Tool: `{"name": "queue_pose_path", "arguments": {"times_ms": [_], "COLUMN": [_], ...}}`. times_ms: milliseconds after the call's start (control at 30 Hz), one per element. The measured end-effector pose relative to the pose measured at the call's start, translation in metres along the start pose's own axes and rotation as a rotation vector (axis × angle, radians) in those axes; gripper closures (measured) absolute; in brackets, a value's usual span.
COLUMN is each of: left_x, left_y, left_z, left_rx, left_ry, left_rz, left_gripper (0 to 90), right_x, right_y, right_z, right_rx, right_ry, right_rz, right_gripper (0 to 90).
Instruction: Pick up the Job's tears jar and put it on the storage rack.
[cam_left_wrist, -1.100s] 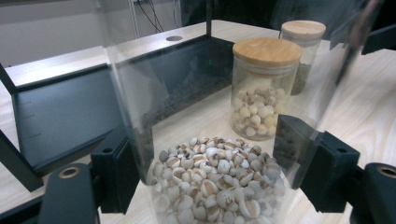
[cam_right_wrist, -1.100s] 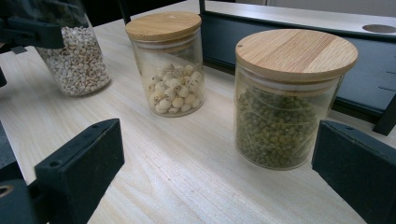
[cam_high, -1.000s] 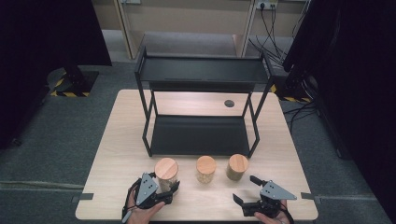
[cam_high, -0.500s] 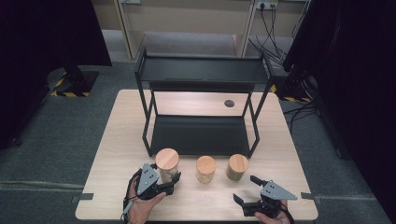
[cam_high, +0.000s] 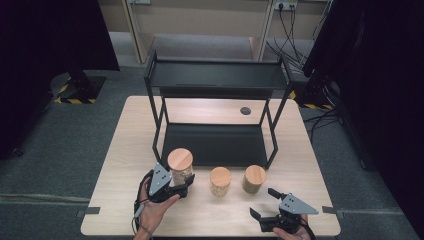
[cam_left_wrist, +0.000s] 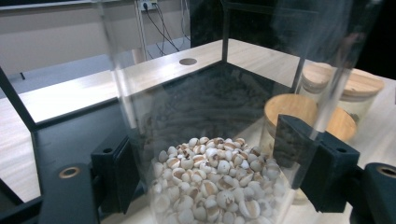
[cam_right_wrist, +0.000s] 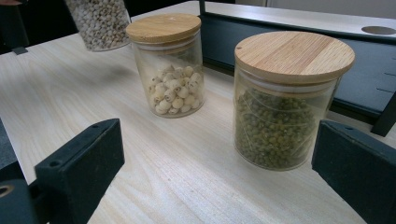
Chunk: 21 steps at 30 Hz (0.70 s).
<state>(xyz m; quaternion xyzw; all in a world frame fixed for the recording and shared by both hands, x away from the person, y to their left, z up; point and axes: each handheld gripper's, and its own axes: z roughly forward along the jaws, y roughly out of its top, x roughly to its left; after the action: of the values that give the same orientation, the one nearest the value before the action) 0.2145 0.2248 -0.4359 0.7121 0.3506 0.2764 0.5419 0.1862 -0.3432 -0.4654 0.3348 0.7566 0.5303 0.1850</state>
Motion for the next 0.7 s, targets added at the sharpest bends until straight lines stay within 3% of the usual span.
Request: {"name": "queue_pose_path", "arguments": {"times_ms": [700], "left_x": [0.013], "left_y": [0.016], "left_z": [0.03], "left_rx": [0.0], "left_ry": [0.026], "left_rz": [-0.009], "left_gripper": [25.2], "right_x": [0.0], "right_y": [0.0], "right_z": [-0.001], "right_rx": [-0.001], "right_ry": [0.0], "right_rz": [-0.001], "right_gripper": [2.8]}}
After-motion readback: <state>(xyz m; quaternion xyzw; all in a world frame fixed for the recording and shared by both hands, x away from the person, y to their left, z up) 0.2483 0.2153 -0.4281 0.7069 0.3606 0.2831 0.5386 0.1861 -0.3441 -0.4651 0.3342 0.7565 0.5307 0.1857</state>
